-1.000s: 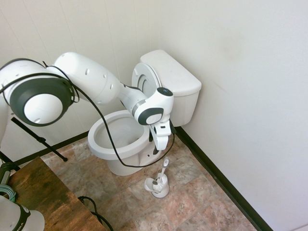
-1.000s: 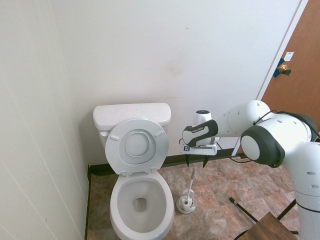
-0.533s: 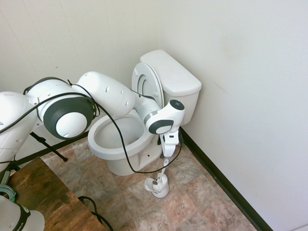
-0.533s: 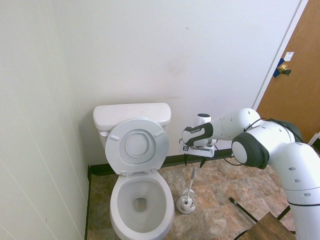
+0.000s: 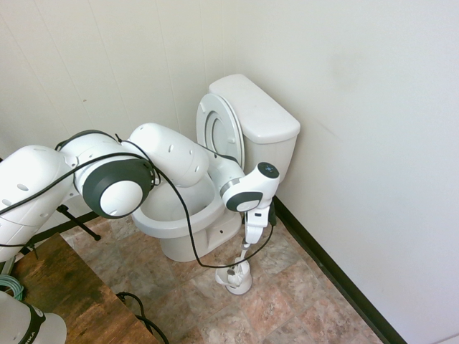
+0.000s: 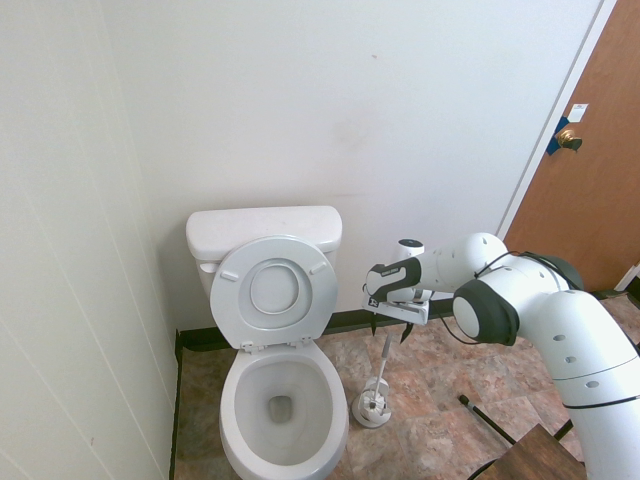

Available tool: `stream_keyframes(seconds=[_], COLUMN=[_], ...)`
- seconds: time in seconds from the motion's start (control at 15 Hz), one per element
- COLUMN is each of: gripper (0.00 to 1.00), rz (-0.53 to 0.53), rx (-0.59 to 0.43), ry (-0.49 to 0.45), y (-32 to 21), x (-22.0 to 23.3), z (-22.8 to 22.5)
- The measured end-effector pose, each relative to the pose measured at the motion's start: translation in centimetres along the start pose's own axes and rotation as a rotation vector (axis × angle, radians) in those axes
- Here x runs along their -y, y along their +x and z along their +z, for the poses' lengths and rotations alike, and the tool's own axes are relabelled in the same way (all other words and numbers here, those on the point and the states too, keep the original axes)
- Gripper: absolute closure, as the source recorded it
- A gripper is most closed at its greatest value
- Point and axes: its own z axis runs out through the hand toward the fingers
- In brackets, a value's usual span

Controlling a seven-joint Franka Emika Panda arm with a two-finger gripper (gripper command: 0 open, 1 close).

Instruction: Clean the toilet

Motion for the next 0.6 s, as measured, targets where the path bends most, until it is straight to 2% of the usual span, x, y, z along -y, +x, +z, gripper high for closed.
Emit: stream_keyframes(seconds=[0.53,0.6], gripper=[0.0,1.0], rz=[0.042,0.043], rx=[-0.012,-0.013], ry=[-0.012,-0.012], y=[0.3,0.3], x=[0.5,0.6], z=[4.0,4.4])
